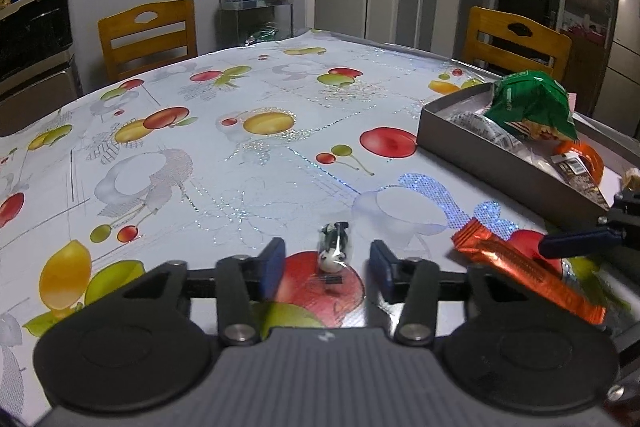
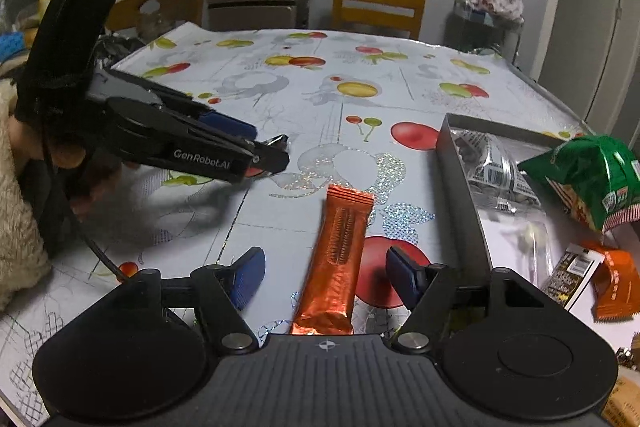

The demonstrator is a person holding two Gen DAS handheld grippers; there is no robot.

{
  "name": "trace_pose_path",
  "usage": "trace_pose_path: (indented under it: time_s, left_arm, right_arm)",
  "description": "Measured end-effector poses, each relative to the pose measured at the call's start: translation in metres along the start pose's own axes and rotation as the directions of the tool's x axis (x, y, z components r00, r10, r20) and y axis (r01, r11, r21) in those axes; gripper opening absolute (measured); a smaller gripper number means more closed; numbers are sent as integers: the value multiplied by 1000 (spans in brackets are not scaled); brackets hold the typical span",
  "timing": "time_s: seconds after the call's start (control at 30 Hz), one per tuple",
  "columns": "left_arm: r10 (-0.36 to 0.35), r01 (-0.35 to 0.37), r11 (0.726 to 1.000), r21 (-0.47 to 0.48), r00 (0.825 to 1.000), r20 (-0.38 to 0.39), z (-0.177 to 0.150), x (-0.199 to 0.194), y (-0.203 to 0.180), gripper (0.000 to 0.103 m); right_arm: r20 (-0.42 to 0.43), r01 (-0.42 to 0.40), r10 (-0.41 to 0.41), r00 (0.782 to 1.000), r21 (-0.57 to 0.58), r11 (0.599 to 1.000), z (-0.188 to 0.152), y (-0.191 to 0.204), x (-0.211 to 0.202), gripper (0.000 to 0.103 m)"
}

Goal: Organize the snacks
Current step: 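Carry the small item and orange bar over the gray box with both tools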

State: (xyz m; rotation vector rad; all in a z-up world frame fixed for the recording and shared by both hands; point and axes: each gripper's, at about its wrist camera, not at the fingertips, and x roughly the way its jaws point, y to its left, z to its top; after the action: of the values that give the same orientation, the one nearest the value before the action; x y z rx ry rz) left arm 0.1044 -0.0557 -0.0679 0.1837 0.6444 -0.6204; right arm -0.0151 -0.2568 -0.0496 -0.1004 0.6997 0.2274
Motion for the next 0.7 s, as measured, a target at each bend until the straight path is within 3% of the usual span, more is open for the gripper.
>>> trace_pose_path:
  time_s: [0.23, 0.4, 0.53, 0.7]
  left_arm:
    - [0, 0, 1000, -8, 1000, 2, 1, 2, -5, 47]
    - [3, -3, 1000, -21, 1000, 2, 1, 2, -3, 45]
    - [-9, 9, 1000, -29, 1000, 5, 0, 2, -2, 33]
    - [-20, 20, 999, -32, 1000, 5, 0, 1, 0, 22]
  right_arm:
    - [14, -2, 2, 1000, 22, 1000, -1, -4, -4, 63]
    - [11, -5, 5, 1000, 1, 1000, -3, 2, -2, 42]
    - [19, 0, 1, 1000, -11, 1000, -3, 3, -1, 26]
    - [30, 1, -1, 1000, -6, 1000, -2, 1, -2, 23]
